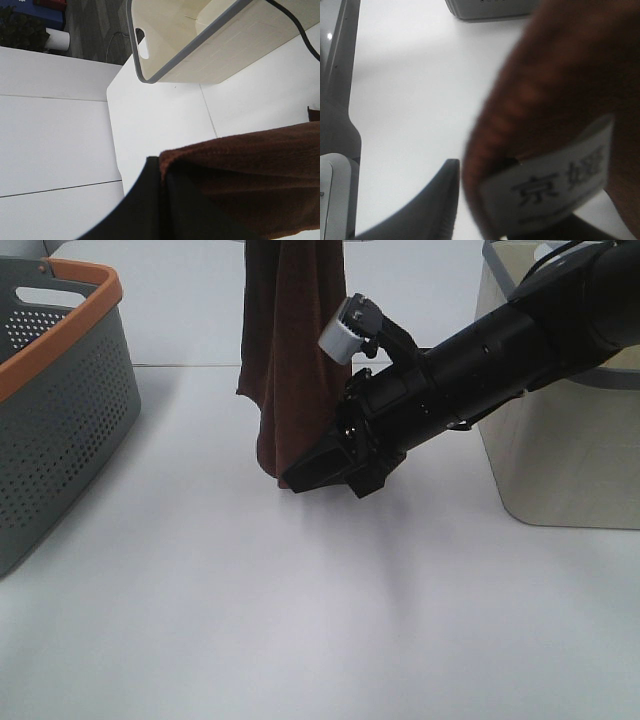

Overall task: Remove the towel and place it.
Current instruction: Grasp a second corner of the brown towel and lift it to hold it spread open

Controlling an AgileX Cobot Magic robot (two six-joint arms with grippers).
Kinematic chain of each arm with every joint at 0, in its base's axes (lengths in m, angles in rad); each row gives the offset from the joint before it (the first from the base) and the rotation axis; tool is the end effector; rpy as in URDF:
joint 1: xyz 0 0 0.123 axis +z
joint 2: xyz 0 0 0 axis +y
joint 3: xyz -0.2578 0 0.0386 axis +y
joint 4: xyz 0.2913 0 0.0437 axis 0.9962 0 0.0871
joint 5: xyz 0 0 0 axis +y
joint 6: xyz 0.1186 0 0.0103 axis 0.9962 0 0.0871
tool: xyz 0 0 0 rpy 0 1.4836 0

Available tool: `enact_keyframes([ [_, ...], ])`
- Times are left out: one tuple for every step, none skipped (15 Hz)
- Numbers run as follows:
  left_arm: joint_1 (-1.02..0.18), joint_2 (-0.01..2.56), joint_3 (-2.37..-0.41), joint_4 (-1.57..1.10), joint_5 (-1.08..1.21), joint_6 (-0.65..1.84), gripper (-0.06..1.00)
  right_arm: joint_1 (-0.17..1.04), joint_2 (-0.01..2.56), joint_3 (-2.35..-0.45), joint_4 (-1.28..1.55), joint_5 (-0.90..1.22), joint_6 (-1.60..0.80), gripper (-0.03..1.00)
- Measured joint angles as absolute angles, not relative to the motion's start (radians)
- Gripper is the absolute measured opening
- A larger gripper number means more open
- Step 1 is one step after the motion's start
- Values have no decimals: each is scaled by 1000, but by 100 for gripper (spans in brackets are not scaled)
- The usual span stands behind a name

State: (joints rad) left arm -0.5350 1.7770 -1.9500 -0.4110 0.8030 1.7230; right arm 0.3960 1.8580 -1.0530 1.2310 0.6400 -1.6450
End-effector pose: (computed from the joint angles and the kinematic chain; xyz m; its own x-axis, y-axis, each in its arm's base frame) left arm 0.3869 -0.2691 0.4060 0.6401 0.7228 -0.2603 0.5074 -0.1435 0.8497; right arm 0.3429 0.2161 0.0990 -0.3779 -0.5790 -0.7224 -0.8995 0.4146 0.1382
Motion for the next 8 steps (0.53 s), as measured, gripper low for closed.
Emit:
enact_keyframes([
  [-535, 1777, -1950, -411, 803, 1720, 0, 396, 1853, -1053, 1231, 638, -1645, 23],
  [-535, 1777, -1950, -411, 803, 1720, 0, 396, 1852, -1053, 1230, 637, -1639, 23],
  [-535, 1777, -1950, -411, 803, 1720, 0, 396, 1850, -1053, 1230, 637, -1623, 22],
  [-535, 1777, -1950, -411, 803, 1720, 0, 396, 1849, -1053, 1230, 637, -1607, 19],
  [-535, 1777, -1950, -411, 803, 1720, 0, 396, 1841, -1053, 1226, 637, -1594, 13],
  [-535, 1777, -1950, -411, 803, 1720, 0, 396, 1830, -1053, 1220, 636, -1593, 8],
  [-535, 1777, -1950, -411, 803, 1719, 0, 396, 1813, -1053, 1211, 636, -1592, 4],
  [-535, 1777, -1950, -411, 803, 1714, 0, 396, 1800, -1053, 1206, 636, -1592, 2],
])
